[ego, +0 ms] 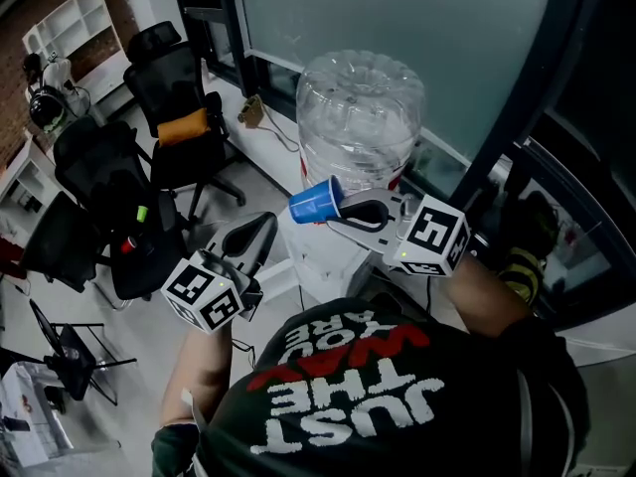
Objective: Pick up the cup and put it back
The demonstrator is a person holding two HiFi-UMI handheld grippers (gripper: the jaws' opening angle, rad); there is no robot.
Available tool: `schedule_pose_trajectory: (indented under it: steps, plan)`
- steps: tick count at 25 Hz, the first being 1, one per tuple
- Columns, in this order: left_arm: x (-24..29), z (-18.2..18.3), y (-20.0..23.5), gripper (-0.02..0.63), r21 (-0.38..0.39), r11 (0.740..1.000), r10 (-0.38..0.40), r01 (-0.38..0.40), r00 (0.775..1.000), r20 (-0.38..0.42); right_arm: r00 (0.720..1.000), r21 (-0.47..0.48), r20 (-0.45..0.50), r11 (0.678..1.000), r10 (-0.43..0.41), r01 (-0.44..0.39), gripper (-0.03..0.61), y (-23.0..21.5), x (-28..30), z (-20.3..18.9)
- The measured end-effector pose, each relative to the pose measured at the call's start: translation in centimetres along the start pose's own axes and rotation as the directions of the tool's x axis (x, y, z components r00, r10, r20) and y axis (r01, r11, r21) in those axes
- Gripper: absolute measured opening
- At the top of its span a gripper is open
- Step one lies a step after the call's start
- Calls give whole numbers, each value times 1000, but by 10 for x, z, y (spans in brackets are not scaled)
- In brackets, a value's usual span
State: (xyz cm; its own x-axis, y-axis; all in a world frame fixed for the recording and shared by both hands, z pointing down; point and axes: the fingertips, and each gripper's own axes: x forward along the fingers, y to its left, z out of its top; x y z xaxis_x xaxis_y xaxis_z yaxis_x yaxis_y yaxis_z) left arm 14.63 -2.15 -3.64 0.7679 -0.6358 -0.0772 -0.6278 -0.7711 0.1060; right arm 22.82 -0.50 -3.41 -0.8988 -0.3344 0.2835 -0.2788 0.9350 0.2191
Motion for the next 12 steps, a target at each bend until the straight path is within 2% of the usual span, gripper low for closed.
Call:
schedule_pose_trajectory:
  steps: [6,12]
  plan:
    - [3,-3,4,8,-19,1000,16,-16,1000,-6,1000,-16,-14,1000,17,-17,49,-1,3,-2]
    - [-6,-13,7,8,-6,1000,14,-14,1000,-15,999,-26,-27,999,31,-31,49,9,12,-4]
